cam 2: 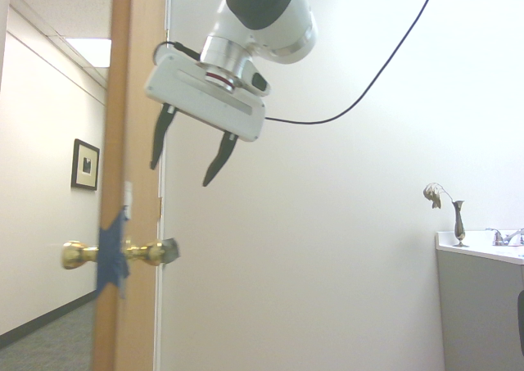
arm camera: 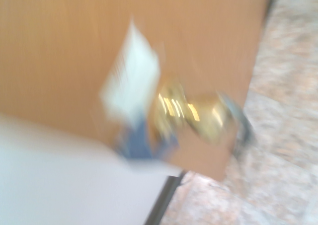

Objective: Close door

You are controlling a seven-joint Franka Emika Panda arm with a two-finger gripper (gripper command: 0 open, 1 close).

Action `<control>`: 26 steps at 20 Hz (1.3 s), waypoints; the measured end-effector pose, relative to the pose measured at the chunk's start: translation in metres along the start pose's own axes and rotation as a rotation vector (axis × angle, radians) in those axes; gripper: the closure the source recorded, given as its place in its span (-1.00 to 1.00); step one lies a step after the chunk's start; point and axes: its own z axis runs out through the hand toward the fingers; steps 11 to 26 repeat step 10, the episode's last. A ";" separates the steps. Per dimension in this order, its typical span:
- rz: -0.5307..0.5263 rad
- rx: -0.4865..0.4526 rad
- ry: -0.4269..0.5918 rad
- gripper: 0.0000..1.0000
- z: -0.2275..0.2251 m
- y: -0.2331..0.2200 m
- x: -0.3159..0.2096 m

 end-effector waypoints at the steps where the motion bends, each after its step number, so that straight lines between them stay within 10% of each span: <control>1: -0.003 -0.002 -0.001 -1.00 0.004 -0.006 0.001; 10: 0.009 -0.030 0.080 -1.00 -0.042 0.086 0.091; 26: 0.009 -0.030 0.080 -1.00 -0.042 0.086 0.091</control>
